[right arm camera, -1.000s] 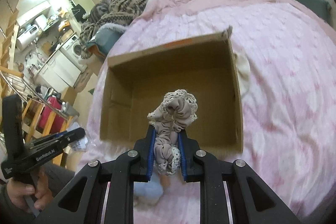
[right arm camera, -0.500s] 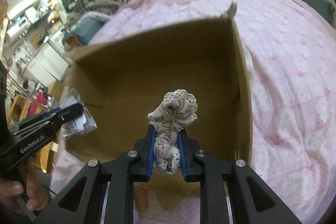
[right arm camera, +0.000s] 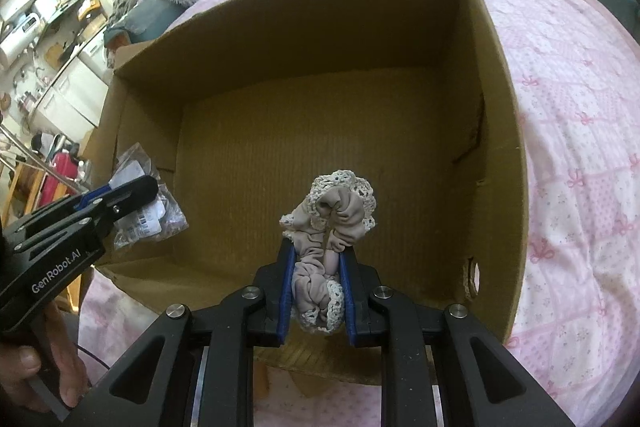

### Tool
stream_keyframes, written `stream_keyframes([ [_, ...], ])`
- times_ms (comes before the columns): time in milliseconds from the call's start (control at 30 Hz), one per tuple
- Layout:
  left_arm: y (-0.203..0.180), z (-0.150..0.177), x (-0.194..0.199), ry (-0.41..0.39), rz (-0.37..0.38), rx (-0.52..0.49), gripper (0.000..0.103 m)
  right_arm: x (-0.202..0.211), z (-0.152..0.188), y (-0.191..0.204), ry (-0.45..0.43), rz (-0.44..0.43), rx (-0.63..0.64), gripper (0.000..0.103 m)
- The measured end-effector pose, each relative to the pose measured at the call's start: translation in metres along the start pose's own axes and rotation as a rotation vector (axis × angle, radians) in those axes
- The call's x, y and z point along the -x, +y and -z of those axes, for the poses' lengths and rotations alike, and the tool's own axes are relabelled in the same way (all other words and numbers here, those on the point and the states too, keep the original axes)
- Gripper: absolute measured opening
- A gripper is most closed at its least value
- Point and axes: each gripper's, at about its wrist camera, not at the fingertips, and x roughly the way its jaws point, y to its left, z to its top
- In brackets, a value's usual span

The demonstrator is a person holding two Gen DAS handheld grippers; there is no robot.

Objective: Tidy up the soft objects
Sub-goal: 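Carry the scrunchie and bag over the cardboard box with both tools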

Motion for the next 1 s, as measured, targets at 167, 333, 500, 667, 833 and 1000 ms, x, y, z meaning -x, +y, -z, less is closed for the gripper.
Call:
stream_keyframes([
  [167,-0.004,0.001,0.001,-0.006,-0.008,-0.019,0.014,-0.005,-0.002,0.002,0.017,0.005,0.004,0.022],
  [333,-0.002,0.001,0.0,-0.004,-0.003,-0.009,0.014,-0.008,-0.005,0.006,0.022,0.004,0.004,0.022],
  [500,-0.001,0.001,0.001,-0.008,0.002,-0.003,0.014,-0.008,-0.004,0.004,0.018,-0.008,-0.002,0.022],
  [667,-0.003,0.001,0.003,-0.016,0.01,-0.011,0.014,-0.003,-0.003,0.004,-0.009,-0.036,-0.002,0.022],
  [833,-0.003,0.002,0.006,-0.029,0.001,-0.008,0.015,0.001,-0.002,0.001,-0.029,-0.05,-0.002,0.022],
  [1000,-0.003,0.0,0.011,-0.047,-0.001,-0.003,0.015,0.009,-0.003,0.003,-0.067,-0.048,0.014,0.023],
])
